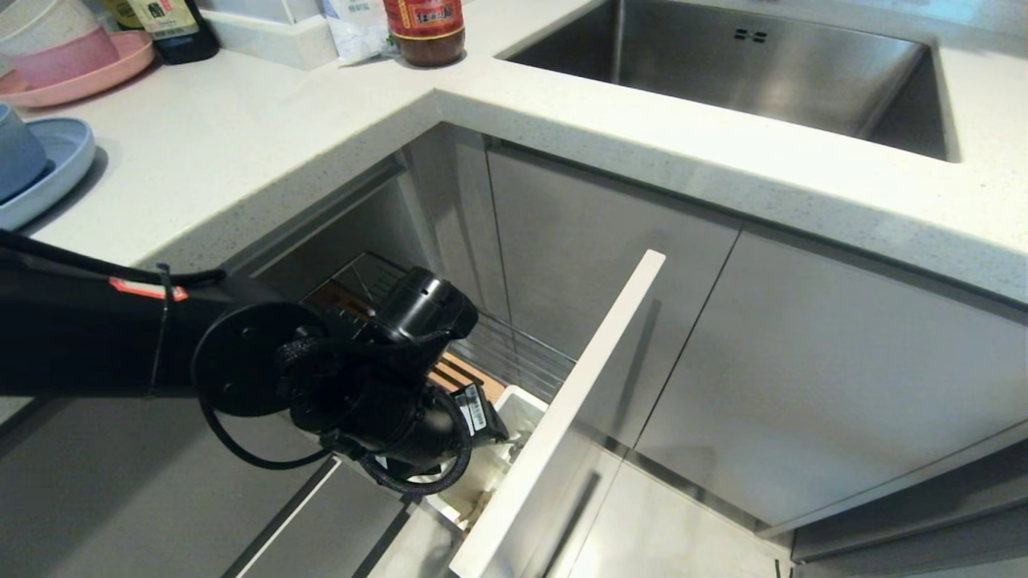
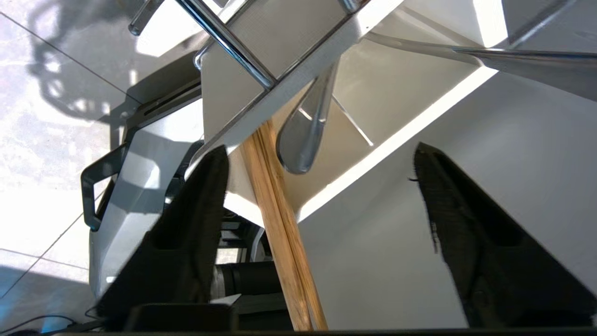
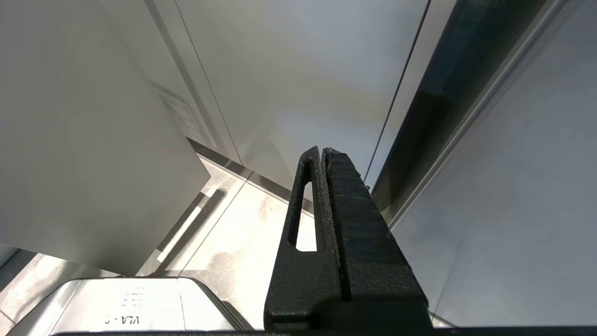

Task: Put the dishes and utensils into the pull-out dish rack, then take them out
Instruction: Take the spoon out of the cupboard

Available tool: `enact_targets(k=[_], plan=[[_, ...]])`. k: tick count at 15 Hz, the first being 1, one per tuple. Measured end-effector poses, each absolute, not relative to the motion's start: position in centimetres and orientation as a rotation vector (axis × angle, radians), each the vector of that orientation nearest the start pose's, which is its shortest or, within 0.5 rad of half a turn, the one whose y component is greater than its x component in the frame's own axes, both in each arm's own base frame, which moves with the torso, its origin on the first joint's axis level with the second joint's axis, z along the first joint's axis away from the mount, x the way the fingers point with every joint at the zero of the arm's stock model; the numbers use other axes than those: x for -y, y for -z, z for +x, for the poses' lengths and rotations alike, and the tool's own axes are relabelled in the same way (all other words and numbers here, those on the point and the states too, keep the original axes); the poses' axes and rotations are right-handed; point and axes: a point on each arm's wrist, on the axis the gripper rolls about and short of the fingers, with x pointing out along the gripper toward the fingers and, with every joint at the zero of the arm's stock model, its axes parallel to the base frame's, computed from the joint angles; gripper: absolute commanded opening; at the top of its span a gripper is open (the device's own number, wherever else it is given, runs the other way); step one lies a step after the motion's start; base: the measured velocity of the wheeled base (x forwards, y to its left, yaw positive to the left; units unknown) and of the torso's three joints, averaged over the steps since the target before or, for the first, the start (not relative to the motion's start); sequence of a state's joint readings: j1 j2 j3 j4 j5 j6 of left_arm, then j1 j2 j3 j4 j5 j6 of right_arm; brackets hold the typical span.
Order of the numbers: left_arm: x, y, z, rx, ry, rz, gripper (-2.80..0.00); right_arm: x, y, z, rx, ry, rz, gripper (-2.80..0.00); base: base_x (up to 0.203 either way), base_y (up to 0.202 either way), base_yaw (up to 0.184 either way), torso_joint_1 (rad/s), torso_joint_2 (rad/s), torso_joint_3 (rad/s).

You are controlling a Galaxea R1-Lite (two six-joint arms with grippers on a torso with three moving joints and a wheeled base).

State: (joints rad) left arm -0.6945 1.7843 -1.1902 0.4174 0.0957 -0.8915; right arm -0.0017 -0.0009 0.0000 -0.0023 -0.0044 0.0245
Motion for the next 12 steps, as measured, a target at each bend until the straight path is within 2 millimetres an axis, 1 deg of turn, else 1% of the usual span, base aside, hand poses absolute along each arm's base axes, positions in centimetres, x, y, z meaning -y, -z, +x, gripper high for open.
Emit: enact_targets(k=[4, 12], plan=[[19.54, -16.62, 23.93, -1.097, 0.080, -0.400, 0.00, 0.01, -7.57, -2.28, 0.002, 0.006, 0.024, -2.80, 0.000, 0.000, 0.000, 0.000, 0.00, 0.000], [19.74, -16.58, 24.29, -1.093, 0.080, -0.399, 0.00, 0.01, -7.57, -2.29, 0.003, 0.006, 0.024, -2.80, 0.000, 0.000, 0.000, 0.000, 0.00, 0.000]])
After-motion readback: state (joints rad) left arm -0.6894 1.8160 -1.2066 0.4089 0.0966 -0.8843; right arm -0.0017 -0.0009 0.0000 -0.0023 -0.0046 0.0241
